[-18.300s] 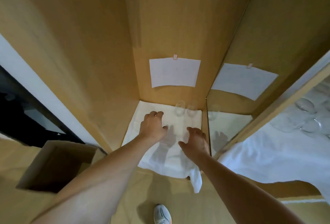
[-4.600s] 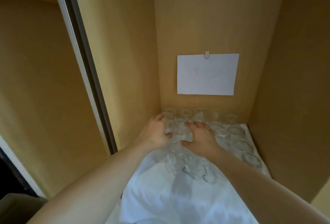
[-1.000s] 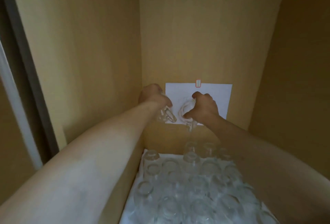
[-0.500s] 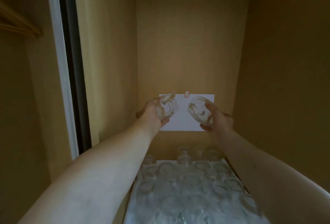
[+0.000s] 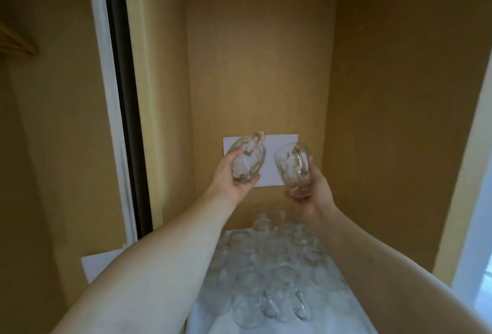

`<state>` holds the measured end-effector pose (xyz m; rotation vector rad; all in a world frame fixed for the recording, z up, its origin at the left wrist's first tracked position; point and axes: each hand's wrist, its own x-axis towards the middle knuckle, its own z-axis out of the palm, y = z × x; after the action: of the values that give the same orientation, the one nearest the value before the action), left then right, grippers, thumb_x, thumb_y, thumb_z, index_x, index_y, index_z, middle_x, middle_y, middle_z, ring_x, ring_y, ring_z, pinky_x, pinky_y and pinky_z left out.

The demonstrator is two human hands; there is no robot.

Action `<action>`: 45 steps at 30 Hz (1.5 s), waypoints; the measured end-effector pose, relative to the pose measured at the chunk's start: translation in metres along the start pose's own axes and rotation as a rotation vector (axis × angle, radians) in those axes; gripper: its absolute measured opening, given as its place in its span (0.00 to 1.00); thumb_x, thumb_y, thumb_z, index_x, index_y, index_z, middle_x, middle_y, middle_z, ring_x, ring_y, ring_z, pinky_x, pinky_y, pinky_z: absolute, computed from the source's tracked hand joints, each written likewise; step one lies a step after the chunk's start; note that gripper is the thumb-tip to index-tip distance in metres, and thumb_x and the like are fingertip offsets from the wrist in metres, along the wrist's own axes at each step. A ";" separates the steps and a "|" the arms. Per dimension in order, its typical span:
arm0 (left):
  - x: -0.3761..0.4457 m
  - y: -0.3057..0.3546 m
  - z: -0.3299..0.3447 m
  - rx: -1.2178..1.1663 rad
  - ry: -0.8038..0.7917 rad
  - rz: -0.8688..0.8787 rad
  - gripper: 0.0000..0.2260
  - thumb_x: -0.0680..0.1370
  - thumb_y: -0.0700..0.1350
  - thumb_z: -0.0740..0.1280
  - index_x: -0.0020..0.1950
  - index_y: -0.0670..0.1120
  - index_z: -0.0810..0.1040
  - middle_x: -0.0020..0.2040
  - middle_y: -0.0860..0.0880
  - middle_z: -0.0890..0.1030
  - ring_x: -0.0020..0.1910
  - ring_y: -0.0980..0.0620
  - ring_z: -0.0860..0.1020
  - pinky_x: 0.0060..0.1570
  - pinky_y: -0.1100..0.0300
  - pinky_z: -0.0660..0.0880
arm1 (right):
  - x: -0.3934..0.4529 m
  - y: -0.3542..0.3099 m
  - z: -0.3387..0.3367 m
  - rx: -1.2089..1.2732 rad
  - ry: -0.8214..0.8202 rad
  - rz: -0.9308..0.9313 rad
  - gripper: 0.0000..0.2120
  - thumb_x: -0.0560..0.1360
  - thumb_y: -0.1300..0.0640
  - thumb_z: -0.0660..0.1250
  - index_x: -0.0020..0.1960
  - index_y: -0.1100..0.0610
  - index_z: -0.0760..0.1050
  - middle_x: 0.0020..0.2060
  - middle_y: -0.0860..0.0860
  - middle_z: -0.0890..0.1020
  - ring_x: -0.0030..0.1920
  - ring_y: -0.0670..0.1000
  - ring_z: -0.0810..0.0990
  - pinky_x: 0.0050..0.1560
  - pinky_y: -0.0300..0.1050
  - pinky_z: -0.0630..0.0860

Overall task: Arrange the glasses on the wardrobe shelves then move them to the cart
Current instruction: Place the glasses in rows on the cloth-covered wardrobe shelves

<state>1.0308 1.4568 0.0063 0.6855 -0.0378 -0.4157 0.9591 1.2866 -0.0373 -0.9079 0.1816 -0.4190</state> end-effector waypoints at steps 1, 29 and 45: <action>-0.002 -0.003 -0.002 0.000 0.002 -0.012 0.19 0.72 0.42 0.78 0.60 0.46 0.79 0.63 0.38 0.75 0.58 0.36 0.77 0.59 0.38 0.77 | -0.006 0.000 -0.001 -0.001 0.008 0.000 0.27 0.73 0.34 0.69 0.64 0.50 0.80 0.50 0.49 0.86 0.47 0.48 0.83 0.46 0.45 0.78; -0.089 -0.115 0.019 0.193 -0.098 -0.042 0.27 0.64 0.47 0.81 0.61 0.43 0.80 0.49 0.40 0.86 0.46 0.39 0.85 0.52 0.39 0.81 | -0.084 -0.053 -0.113 -0.100 -0.216 0.181 0.14 0.76 0.56 0.73 0.58 0.62 0.79 0.53 0.60 0.85 0.48 0.59 0.86 0.47 0.56 0.83; -0.090 -0.158 0.009 0.342 -0.233 -0.259 0.13 0.65 0.50 0.80 0.43 0.44 0.88 0.46 0.45 0.86 0.41 0.44 0.85 0.57 0.40 0.78 | -0.121 -0.054 -0.166 -0.232 -0.122 0.026 0.42 0.64 0.52 0.84 0.71 0.66 0.71 0.62 0.68 0.79 0.62 0.70 0.79 0.64 0.77 0.69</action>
<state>0.8903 1.3762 -0.0755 0.9810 -0.2471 -0.7473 0.7805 1.1882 -0.0977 -1.1544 0.1313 -0.3211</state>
